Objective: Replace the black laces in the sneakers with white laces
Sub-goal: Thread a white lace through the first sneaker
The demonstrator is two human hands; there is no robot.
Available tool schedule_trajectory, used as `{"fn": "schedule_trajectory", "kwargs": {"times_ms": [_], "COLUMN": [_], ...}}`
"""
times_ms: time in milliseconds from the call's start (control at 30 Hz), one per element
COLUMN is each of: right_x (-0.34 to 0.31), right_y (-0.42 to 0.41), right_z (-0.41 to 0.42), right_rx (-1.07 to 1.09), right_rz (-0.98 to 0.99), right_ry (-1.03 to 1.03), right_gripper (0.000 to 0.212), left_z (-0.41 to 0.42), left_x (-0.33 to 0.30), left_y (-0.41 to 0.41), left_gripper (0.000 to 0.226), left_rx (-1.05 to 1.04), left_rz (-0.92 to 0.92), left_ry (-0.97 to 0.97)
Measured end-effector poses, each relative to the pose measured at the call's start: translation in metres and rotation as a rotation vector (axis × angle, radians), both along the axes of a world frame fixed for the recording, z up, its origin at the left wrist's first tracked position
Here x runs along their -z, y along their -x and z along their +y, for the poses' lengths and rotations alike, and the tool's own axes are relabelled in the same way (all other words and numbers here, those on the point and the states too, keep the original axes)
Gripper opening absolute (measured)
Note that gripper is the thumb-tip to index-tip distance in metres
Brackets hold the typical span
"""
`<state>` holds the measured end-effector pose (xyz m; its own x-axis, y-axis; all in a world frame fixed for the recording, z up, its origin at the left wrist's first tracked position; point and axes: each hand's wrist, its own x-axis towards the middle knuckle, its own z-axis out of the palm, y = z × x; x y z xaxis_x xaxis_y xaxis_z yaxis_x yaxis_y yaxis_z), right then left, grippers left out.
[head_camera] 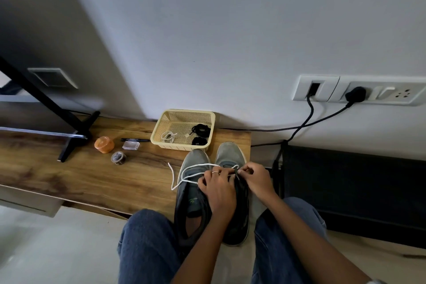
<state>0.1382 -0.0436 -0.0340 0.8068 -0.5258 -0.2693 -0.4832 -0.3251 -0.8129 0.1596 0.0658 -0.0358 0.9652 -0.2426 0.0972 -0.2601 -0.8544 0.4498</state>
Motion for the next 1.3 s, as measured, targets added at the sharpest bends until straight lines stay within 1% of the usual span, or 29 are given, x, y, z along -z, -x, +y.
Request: {"fn": "schedule_trajectory", "kwargs": {"times_ms": [67,133,300,367,467,500,633,767,867,1000,1067,1300], "right_x": [0.000,0.000,0.000,-0.001,-0.005,-0.007,-0.029,-0.059,-0.083,-0.122,-0.142,-0.185], "right_y": [-0.002,-0.005,-0.005,-0.006,-0.005,-0.003,0.006,0.010,0.011,0.015,0.018,0.031], "right_z": [0.000,0.001,0.008,0.008,0.006,0.005,-0.001,-0.008,-0.013,-0.020,-0.024,-0.020], "right_rx": [-0.011,-0.037,-0.039,-0.002,0.064,0.096,0.233,0.312,0.328,0.312,0.287,0.216], "right_rz": [-0.020,-0.015,0.058,0.086,0.080,0.065,-0.069,-0.208,-0.288,-0.472,-0.533,-0.643], "right_ry": [0.023,0.035,0.087,0.081,0.012,-0.031,-0.284,-0.396,-0.402,-0.385,-0.366,-0.299], "right_gripper": [0.011,0.011,0.013,0.013,0.014,0.014,0.015,0.018,0.022,0.024,0.023,0.024], "left_z": [0.003,0.006,0.008,0.011,0.014,0.015,0.017,0.019,0.020,0.020,0.020,0.020], "left_x": [0.001,-0.001,-0.004,-0.001,0.003,0.003,0.002,0.002,0.002,0.002,0.002,0.001], "left_y": [0.008,0.018,0.031,0.029,0.026,0.025,0.026,0.027,0.027,0.027,0.027,0.028], "left_gripper": [0.024,0.030,0.035,0.032,0.013,0.011,0.011,0.012,0.011,0.013,0.013,0.010], "left_rx": [-0.035,-0.054,0.000,-0.009,-0.030,-0.038,-0.039,-0.048,-0.047,-0.058,-0.058,-0.054], "left_rz": [-0.093,-0.139,-0.154,-0.141,-0.148,-0.137,-0.119,-0.131,-0.137,-0.146,-0.144,-0.114], "left_ry": [0.041,0.079,0.058,0.043,0.047,0.051,0.048,0.041,0.052,0.081,0.083,0.084]}}
